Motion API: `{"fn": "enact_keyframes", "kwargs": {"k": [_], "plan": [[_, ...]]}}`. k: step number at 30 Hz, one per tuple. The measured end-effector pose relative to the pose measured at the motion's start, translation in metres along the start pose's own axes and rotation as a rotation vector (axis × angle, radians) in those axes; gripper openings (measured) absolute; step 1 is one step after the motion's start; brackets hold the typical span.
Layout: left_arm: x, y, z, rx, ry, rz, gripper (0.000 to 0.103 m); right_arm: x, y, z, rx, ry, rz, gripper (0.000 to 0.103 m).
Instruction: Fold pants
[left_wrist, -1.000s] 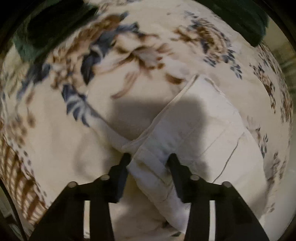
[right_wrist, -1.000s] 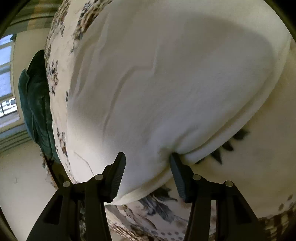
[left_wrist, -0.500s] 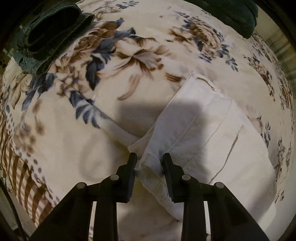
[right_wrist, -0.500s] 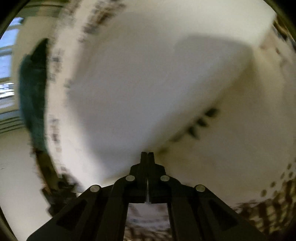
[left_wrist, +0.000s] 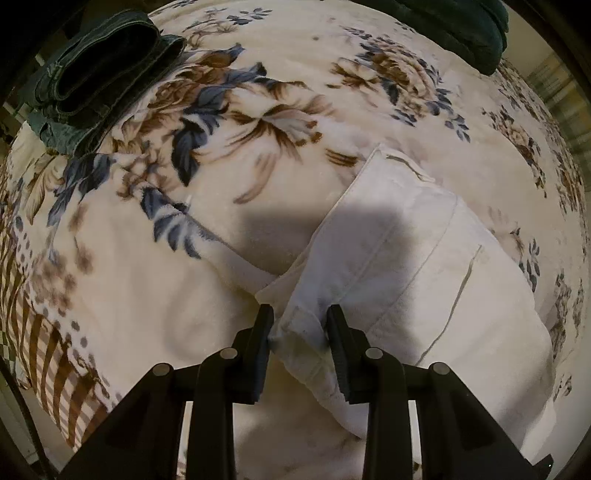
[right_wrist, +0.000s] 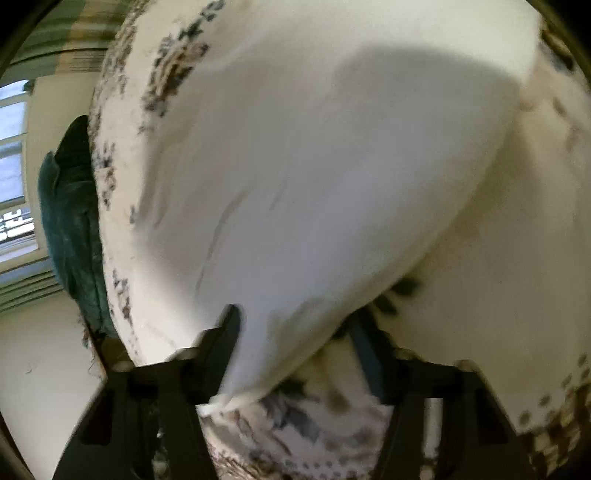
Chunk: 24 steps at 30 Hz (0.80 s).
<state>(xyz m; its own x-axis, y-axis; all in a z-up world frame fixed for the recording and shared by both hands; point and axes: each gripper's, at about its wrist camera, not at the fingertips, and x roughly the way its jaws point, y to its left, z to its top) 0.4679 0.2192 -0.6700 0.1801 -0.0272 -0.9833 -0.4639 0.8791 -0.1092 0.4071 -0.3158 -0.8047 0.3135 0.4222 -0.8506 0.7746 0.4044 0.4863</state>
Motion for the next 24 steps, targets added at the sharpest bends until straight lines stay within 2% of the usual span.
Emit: {"fn": "enact_keyframes", "kwargs": {"k": [5, 8, 10, 13, 15, 16, 17, 18, 19, 20, 21, 22, 24], "plan": [[-0.008, -0.005, -0.004, 0.044, -0.007, 0.031, 0.027, -0.025, 0.014, -0.015, -0.096, -0.056, -0.052, 0.013], [-0.005, -0.004, -0.009, 0.063, -0.004, 0.052, 0.027, -0.026, 0.000, -0.022, -0.096, -0.050, -0.083, 0.011], [0.004, 0.000, -0.009, 0.044, 0.028, 0.050, 0.030, -0.017, -0.009, -0.020, -0.068, -0.046, -0.088, 0.011], [-0.004, 0.000, -0.008, 0.015, 0.022, 0.052, 0.037, -0.009, -0.025, -0.011, -0.025, 0.005, -0.026, 0.016], [-0.020, -0.010, -0.012, 0.065, -0.012, 0.083, 0.037, -0.020, -0.027, -0.008, -0.036, 0.014, 0.041, 0.021], [-0.030, -0.018, -0.017, 0.101, -0.035, 0.112, 0.038, -0.026, -0.027, -0.006, -0.053, 0.005, 0.059, 0.026], [-0.039, -0.025, -0.023, 0.139, -0.061, 0.131, 0.038, -0.036, -0.027, -0.005, -0.076, -0.020, 0.076, 0.040], [-0.049, -0.035, -0.032, 0.177, -0.087, 0.151, 0.046, -0.049, -0.029, -0.003, -0.096, -0.054, 0.097, 0.055], [-0.059, -0.045, -0.042, 0.209, -0.111, 0.159, 0.062, -0.062, -0.032, -0.002, -0.110, -0.088, 0.114, 0.061], [-0.066, -0.054, -0.051, 0.229, -0.128, 0.156, 0.072, -0.079, -0.037, 0.001, -0.126, -0.124, 0.134, 0.068], [-0.074, -0.068, -0.065, 0.252, -0.140, 0.145, 0.090, -0.093, -0.043, 0.007, -0.134, -0.144, 0.139, 0.069], [-0.077, -0.079, -0.076, 0.266, -0.141, 0.135, 0.094, -0.103, -0.050, 0.011, -0.131, -0.152, 0.131, 0.069], [-0.081, -0.110, -0.098, 0.293, -0.149, 0.099, 0.095, -0.133, -0.075, 0.033, -0.077, -0.200, 0.136, 0.069]]}}
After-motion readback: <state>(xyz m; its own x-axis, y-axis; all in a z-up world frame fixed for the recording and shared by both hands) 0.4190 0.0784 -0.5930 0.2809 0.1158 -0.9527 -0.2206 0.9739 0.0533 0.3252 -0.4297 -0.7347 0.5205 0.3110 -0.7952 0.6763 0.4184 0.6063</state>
